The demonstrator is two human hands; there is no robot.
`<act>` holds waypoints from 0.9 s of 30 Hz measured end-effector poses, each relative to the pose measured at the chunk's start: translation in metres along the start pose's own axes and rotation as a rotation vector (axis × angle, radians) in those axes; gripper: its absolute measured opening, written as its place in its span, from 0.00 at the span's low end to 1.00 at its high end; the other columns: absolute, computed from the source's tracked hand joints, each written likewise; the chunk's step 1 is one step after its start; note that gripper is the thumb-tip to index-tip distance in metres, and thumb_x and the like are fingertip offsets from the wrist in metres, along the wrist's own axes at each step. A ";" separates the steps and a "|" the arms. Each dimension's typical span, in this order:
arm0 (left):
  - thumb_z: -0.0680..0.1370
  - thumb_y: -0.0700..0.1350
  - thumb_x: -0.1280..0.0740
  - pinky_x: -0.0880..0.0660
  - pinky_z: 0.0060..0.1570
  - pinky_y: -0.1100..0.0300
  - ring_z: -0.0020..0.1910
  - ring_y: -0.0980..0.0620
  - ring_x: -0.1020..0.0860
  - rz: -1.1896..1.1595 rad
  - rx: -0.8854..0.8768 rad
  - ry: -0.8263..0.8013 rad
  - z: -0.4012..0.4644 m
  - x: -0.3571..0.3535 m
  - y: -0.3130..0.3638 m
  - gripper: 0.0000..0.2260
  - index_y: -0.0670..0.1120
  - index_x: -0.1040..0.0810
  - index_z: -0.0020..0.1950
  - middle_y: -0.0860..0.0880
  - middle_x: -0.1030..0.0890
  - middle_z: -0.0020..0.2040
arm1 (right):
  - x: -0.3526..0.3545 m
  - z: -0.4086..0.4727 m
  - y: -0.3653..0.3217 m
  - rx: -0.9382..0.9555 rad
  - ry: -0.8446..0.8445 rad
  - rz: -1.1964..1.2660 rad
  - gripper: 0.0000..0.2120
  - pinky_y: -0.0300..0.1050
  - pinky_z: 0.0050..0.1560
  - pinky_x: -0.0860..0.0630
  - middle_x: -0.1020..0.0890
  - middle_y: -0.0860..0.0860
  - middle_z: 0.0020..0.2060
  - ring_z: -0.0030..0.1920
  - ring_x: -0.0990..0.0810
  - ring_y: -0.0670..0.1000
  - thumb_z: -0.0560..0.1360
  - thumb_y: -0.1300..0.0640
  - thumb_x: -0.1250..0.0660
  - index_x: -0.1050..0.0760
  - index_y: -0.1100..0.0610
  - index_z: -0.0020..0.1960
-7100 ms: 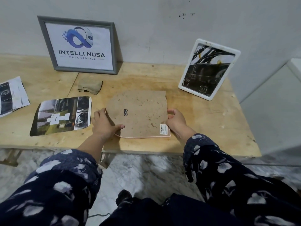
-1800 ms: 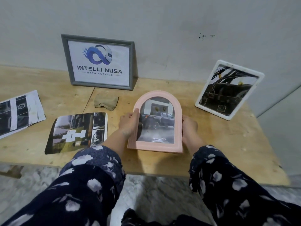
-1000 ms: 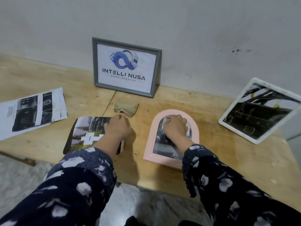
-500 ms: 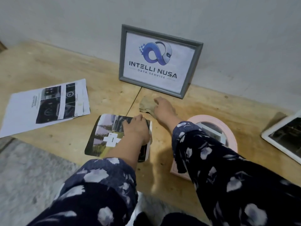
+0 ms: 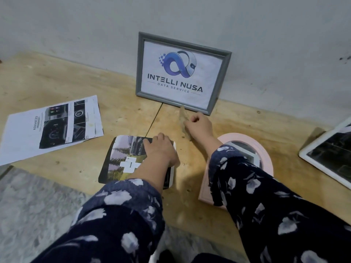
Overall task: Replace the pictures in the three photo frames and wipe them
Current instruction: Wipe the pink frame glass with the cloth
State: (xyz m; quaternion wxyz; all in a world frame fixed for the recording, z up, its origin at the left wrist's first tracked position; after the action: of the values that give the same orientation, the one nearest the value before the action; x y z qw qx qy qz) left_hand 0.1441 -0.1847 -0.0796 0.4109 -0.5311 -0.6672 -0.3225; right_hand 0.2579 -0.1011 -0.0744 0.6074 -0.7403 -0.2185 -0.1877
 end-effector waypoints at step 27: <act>0.61 0.76 0.35 0.67 0.70 0.39 0.76 0.51 0.67 -0.048 -0.207 0.060 -0.084 -0.062 0.065 0.63 0.44 0.67 0.77 0.50 0.69 0.77 | 0.054 -0.095 0.060 0.371 -0.311 -0.951 0.20 0.52 0.56 0.23 0.24 0.57 0.62 0.57 0.22 0.60 0.77 0.63 0.44 0.26 0.56 0.66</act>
State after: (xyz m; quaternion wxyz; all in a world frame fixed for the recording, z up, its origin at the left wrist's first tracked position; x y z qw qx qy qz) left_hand 0.2310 -0.2699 -0.0976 0.3660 -0.5445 -0.6302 -0.4152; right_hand 0.3351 -0.1987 -0.0759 0.5364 -0.4588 -0.6469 -0.2887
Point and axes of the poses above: each hand's wrist, its own z-axis towards the middle knuckle, its own x-axis out of the back of the hand, y = z × x, the point moved 4 cm from there along z, towards the middle knuckle
